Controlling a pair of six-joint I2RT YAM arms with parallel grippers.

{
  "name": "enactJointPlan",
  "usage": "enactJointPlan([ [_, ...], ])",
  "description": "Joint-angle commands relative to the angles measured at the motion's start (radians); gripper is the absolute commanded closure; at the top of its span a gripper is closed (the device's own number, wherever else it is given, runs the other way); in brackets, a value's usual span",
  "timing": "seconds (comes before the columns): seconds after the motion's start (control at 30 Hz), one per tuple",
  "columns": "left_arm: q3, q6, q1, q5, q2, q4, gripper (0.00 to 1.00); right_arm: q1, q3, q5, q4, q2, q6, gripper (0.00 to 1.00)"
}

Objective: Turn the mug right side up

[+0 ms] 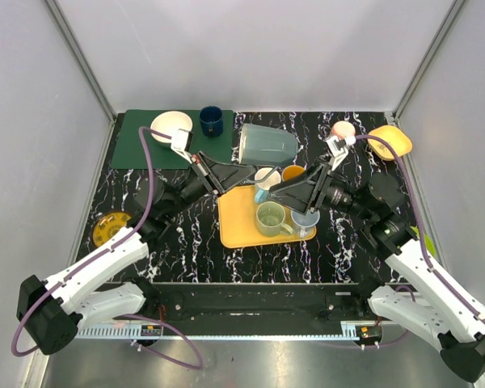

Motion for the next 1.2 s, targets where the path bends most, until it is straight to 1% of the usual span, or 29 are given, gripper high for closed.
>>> enactJointPlan([
  [0.0, 0.029, -0.07, -0.002, 0.017, -0.031, 0.279, 1.0, 0.003, 0.025, -0.047, 0.095, 0.043, 0.006, 0.15],
  [0.17, 0.026, -0.072, -0.018, 0.033, -0.031, 0.265, 1.0, 0.003, 0.056, -0.046, 0.13, 0.103, -0.002, 0.16],
  [0.4, 0.0, -0.058, -0.041, 0.036, -0.037, 0.239, 1.0, 0.001, 0.085, -0.024, 0.237, 0.151, 0.027, 0.18],
  [0.5, -0.008, -0.057, -0.05, 0.04, -0.034, 0.245, 1.0, 0.001, 0.099, 0.008, 0.234, 0.155, 0.013, 0.2],
  [0.63, -0.015, -0.055, -0.056, 0.046, -0.034, 0.254, 1.0, 0.001, 0.122, 0.039, 0.213, 0.169, -0.004, 0.25],
  [0.67, -0.015, -0.053, -0.056, 0.052, -0.034, 0.26, 1.0, 0.001, 0.122, 0.042, 0.214, 0.171, -0.005, 0.31],
  [0.73, -0.015, -0.057, -0.058, 0.062, -0.031, 0.266, 1.0, 0.001, 0.122, 0.043, 0.216, 0.177, -0.005, 0.36],
  [0.8, -0.015, -0.055, -0.058, 0.063, -0.032, 0.265, 1.0, 0.001, 0.119, 0.048, 0.222, 0.178, -0.005, 0.46],
  [0.87, -0.02, -0.055, -0.059, 0.068, -0.032, 0.266, 1.0, 0.001, 0.117, 0.048, 0.233, 0.178, -0.001, 0.59],
  [0.97, -0.021, -0.055, -0.059, 0.071, -0.032, 0.271, 1.0, 0.0, 0.12, 0.042, 0.242, 0.186, 0.006, 0.68],
  [1.0, -0.023, -0.057, -0.059, 0.071, -0.034, 0.271, 1.0, 0.001, 0.122, 0.037, 0.244, 0.192, 0.009, 0.73],
  [1.1, -0.029, -0.055, -0.059, 0.068, -0.035, 0.277, 1.0, 0.001, 0.122, 0.023, 0.256, 0.201, 0.025, 0.82],
  [1.17, -0.026, -0.047, -0.059, 0.068, -0.037, 0.268, 1.0, 0.0, 0.123, 0.017, 0.257, 0.206, 0.038, 0.81],
])
